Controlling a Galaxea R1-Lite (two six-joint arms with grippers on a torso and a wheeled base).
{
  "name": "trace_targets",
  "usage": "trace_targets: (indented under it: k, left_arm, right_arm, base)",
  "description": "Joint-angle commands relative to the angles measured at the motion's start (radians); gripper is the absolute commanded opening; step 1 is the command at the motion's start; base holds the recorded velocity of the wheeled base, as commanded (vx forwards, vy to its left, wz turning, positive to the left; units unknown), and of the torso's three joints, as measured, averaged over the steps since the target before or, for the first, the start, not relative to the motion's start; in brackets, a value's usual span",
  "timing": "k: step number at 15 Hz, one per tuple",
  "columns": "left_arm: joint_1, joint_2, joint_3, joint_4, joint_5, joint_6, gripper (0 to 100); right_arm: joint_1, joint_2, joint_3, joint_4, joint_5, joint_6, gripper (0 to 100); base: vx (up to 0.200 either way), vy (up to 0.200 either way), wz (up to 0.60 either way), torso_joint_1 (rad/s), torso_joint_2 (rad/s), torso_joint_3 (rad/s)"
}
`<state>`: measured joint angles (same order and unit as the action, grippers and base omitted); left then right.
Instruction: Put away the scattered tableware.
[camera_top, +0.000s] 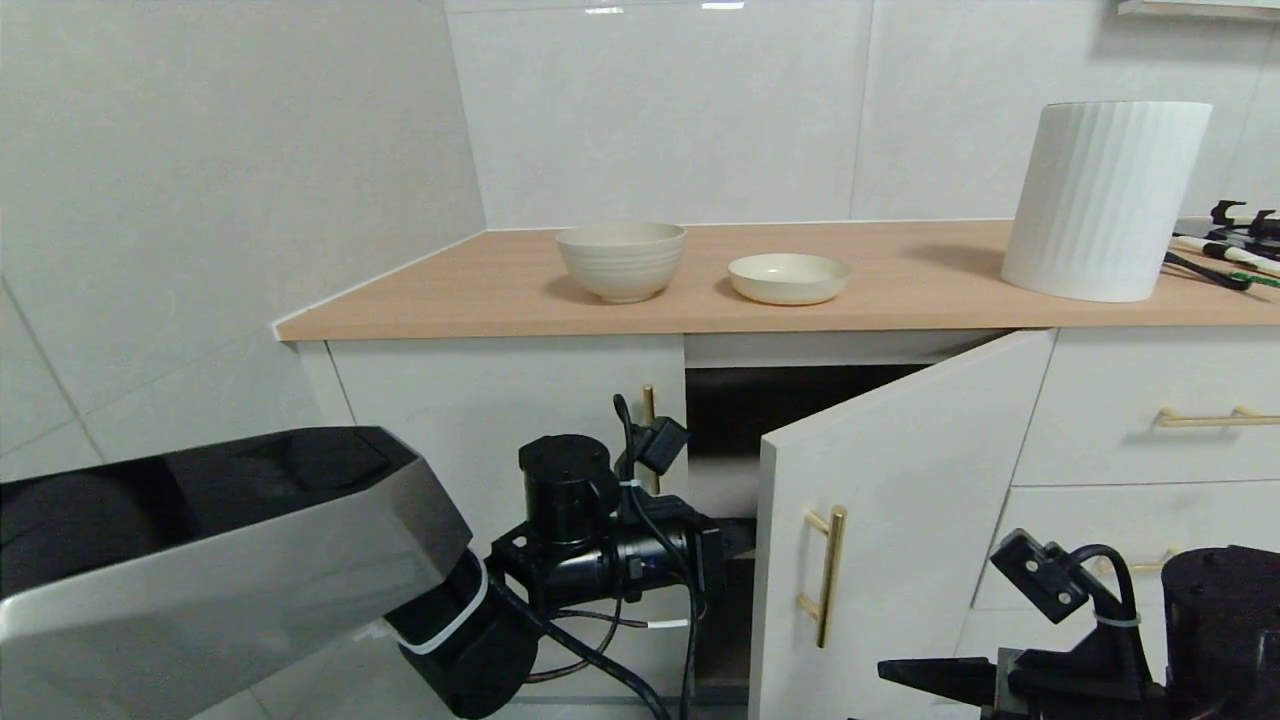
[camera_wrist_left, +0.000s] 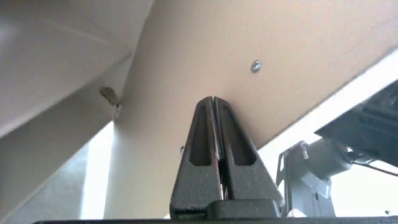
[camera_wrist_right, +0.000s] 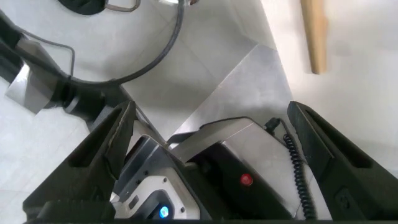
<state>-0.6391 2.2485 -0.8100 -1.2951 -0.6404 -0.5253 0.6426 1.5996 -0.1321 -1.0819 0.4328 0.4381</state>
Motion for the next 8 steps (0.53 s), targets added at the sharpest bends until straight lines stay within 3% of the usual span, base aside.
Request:
trace_targets:
  k: [1, 6, 8]
  left_arm:
    - [-0.002, 0.005, -0.038, 0.048, 0.004, -0.001, 0]
    - [-0.005, 0.002, -0.110, 0.145, 0.005, -0.001, 0]
    - [-0.005, 0.000, -0.130, 0.169, 0.005, -0.001, 0]
  right_arm:
    - [0.005, -0.004, 0.002, -0.001, -0.002, 0.001, 100]
    - [0.006, -0.021, 0.003, -0.001, -0.002, -0.001, 100]
    - [0.006, -0.023, 0.006, -0.001, -0.002, -0.001, 100]
  base:
    - [0.000, 0.000, 0.00, 0.000, 0.00, 0.000]
    - [0.000, 0.000, 0.00, 0.000, 0.00, 0.000]
    - [-0.200, 0.000, 0.00, 0.000, 0.01, 0.002]
